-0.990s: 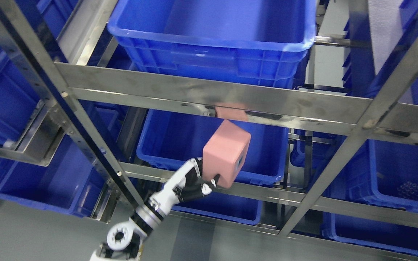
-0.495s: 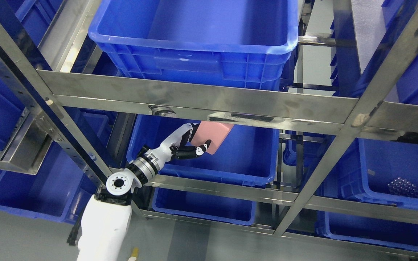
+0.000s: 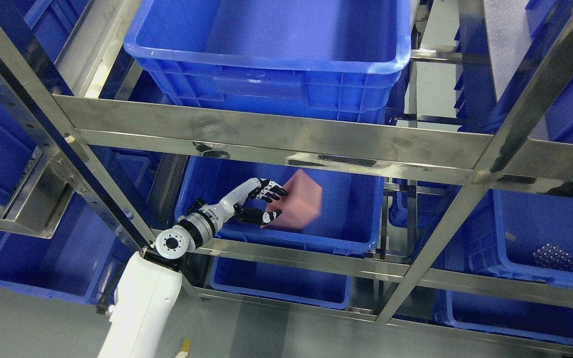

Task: Place storage box into left shelf container
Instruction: 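Open the left hand to release the box and withdraw it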

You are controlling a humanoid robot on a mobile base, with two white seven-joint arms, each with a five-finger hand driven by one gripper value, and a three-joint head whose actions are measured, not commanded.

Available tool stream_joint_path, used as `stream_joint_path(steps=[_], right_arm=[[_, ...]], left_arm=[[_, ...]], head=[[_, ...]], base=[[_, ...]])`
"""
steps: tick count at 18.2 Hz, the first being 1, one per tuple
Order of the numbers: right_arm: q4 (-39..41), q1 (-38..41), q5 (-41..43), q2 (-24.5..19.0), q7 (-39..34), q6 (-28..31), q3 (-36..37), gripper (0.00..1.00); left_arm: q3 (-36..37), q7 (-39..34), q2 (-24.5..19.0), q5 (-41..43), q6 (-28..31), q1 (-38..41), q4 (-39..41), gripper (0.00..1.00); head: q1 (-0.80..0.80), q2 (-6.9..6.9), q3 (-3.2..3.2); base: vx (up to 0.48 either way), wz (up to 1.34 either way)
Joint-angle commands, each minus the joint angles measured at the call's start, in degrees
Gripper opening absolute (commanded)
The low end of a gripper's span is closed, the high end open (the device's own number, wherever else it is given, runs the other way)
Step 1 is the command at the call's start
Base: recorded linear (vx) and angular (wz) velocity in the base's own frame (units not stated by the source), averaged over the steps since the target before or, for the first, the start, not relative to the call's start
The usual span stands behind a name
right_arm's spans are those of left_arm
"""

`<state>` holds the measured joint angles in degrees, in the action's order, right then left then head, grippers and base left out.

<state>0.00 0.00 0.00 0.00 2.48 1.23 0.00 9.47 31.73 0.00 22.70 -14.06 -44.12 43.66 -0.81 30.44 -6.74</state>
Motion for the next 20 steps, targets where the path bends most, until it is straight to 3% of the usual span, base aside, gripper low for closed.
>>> stream_joint_path(steps=[1,2,4,6,8,10,12,17,20], right_arm=[[1.0,0.7,-0.09,1.0,-0.02,0.0,0.26,1.0],[1.0,0.7,-0.09,1.0,-0.02,0.0,0.26,1.0],[1.0,0.7,-0.09,1.0,-0.02,0.0,0.26,1.0],[1.0,0.7,-0.09,1.0,-0.02,0.0,0.26,1.0],[1.0,0.7,-0.09,1.0,-0.02,0.0,0.26,1.0],[1.0,0.7,-0.09,1.0,-0.02,0.0,0.26,1.0],[1.0,0.7,-0.09,1.0,-0.02,0.0,0.26,1.0],[1.0,0.7,-0.09,1.0,-0.02,0.0,0.26,1.0],[1.0,0.7,-0.09,1.0,-0.02,0.0,0.26,1.0]], left_arm=[[0.64,-2.1,-1.0,4.63,-0.01,-1.58,-7.97,0.74],[0.64,-2.81,-1.0,4.37,-0.01,-1.49,-7.28,0.86],[-0.06,-4.21,-1.0,4.1,-0.09,-1.49,-3.16,0.99],[-3.73,-6.58,-1.0,0.0,-0.27,-1.32,1.84,1.0],[-4.72,-11.93,-1.0,-10.0,-0.36,-0.71,4.4,1.0],[-4.64,-22.53,-1.0,-19.15,-0.36,3.4,11.75,1.0],[-3.24,-30.38,-1.0,-21.9,-0.1,9.99,21.86,1.0],[-2.7,-31.99,-1.0,-25.43,-0.62,25.29,42.09,1.0],[-1.31,-31.64,-1.0,-25.52,-4.65,30.66,47.47,1.0]], head=[[0.0,0.0,0.0],[0.0,0.0,0.0],[0.0,0.0,0.0],[0.0,0.0,0.0],[0.0,0.0,0.0],[0.0,0.0,0.0],[0.0,0.0,0.0],[0.0,0.0,0.0],[0.0,0.0,0.0]], base=[[0.0,0.0],[0.0,0.0],[0.0,0.0],[0.0,0.0],[0.0,0.0],[0.0,0.0],[0.0,0.0],[0.0,0.0],[0.0,0.0]])
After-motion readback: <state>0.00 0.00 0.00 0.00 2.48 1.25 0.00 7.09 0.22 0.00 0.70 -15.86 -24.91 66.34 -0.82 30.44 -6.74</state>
